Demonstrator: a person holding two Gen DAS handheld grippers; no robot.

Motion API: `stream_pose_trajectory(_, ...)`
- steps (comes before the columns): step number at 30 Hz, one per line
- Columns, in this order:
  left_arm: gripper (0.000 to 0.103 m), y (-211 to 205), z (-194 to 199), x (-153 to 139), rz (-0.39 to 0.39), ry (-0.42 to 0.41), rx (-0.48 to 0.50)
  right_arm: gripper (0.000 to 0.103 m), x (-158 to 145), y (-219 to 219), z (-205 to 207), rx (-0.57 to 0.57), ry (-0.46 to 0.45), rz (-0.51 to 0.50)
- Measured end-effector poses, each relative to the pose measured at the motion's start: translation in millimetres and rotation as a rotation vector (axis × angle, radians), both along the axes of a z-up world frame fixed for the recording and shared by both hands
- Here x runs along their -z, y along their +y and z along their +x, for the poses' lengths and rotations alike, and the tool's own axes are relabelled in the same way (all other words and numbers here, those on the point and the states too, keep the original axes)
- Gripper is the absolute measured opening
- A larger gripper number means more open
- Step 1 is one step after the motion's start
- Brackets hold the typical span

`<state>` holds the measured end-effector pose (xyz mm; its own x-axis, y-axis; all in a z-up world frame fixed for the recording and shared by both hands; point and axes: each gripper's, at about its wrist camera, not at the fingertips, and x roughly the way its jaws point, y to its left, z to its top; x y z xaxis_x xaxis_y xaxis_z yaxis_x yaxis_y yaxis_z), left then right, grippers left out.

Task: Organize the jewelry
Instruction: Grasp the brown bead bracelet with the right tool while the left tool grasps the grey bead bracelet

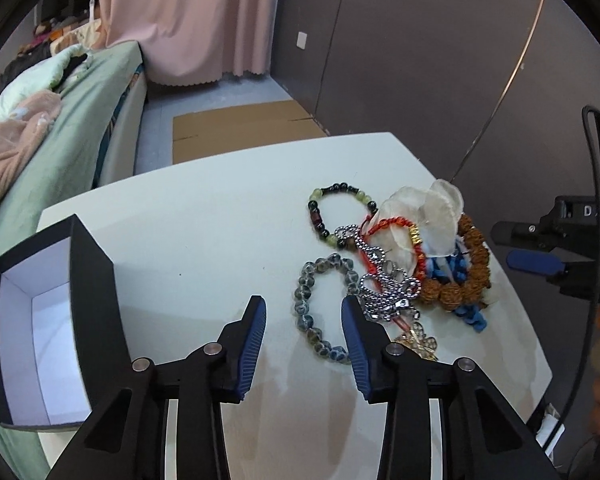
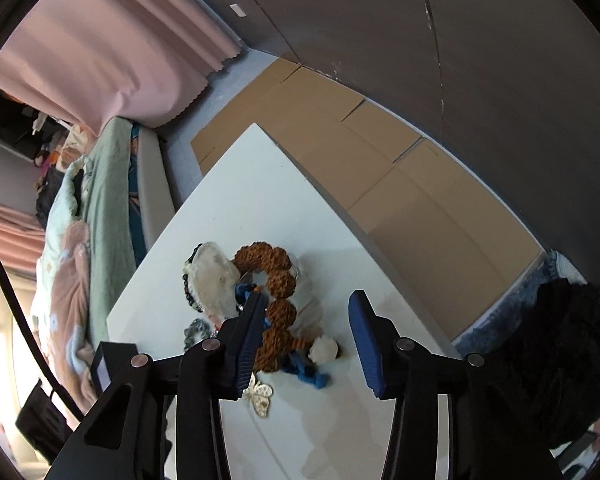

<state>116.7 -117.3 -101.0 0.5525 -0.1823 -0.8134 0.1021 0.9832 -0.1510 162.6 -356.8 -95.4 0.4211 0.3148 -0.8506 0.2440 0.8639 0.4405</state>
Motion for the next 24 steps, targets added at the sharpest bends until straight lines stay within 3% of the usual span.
stream_pose_trajectory(8,0.040,-6,9,18,0.019,0.048,0.020,0.045,9,10,13,-0.028,0.018,-0.002)
stream_pose_trajectory(11,0.040,-11,10,18,0.053,0.028,0.029,0.045,14,15,17,-0.033,0.034,-0.003)
stream_pose_trajectory(12,0.037,-11,9,18,0.062,0.027,0.029,0.045,15,16,18,-0.037,0.039,-0.006)
stream_pose_trajectory(13,0.027,-12,8,19,0.077,0.023,0.024,0.045,16,18,19,-0.043,0.044,-0.011)
stream_pose_trajectory(15,0.010,-13,8,20,0.111,0.017,0.018,0.033,18,21,19,-0.052,0.052,-0.016)
stream_pose_trajectory(17,0.010,-11,8,19,0.094,0.024,0.022,0.021,19,24,19,-0.059,0.055,-0.010)
stream_pose_trajectory(24,0.009,4,3,6,0.020,0.022,0.003,0.021,0,31,10,-0.090,-0.039,-0.008)
